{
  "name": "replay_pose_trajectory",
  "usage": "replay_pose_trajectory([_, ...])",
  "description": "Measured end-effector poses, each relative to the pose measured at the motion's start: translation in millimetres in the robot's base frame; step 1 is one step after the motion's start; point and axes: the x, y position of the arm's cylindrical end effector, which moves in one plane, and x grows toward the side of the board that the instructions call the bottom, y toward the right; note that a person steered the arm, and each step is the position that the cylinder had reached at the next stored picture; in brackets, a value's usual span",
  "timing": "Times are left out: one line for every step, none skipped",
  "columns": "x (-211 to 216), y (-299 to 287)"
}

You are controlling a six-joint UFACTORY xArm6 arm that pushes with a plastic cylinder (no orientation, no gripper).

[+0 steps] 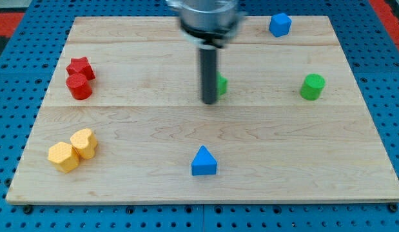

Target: Move the green star to the left of the green circle

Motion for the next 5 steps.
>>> replay_pose_trajectory([3,15])
replay_pose_trajectory([3,-74])
replay_pose_trajectory([-11,-86])
replay_pose_trajectory([-22,-41])
replay_pose_trajectory([-32,2])
